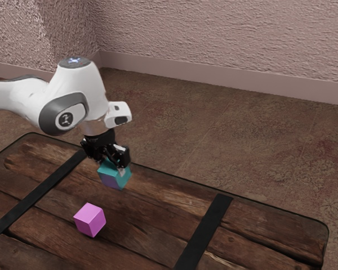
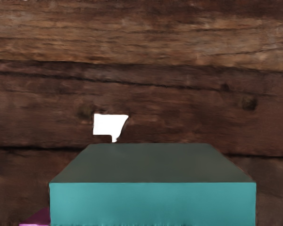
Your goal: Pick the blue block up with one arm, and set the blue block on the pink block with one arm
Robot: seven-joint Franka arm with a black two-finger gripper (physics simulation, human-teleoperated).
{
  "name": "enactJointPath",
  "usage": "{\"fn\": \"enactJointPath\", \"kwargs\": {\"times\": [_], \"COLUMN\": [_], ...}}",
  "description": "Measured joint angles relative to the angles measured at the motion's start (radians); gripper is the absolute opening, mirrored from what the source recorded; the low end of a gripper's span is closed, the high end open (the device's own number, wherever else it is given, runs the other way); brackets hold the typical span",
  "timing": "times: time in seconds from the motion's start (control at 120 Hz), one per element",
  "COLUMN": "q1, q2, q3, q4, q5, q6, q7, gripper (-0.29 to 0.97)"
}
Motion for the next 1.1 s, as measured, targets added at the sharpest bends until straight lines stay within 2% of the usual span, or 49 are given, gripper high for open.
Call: {"fn": "enactJointPath", "kwargs": {"times": [0.067, 0.175, 0.542, 0.65, 0.758, 1.1], "q1": [0.053, 0.092, 0.169, 0.181, 0.19, 0.211], "q2": [-0.046, -0.068, -0.119, -0.15, -0.165, -0.168], "q3": [-0.072, -0.098, -0.098, -0.095, -0.092, -0.081], "q4": [-0.041, -0.08, -0.171, -0.198, -0.211, -0.214], "q5": [0.012, 0.019, 0.024, 0.024, 0.024, 0.024], "q6": [-0.018, -0.037, -0.044, -0.043, -0.043, -0.037], "q7": [-0.004, -0.01, -0.016, -0.015, -0.012, 0.008], "gripper": [0.31, 0.26, 0.18, 0.22, 0.18, 0.2]}}
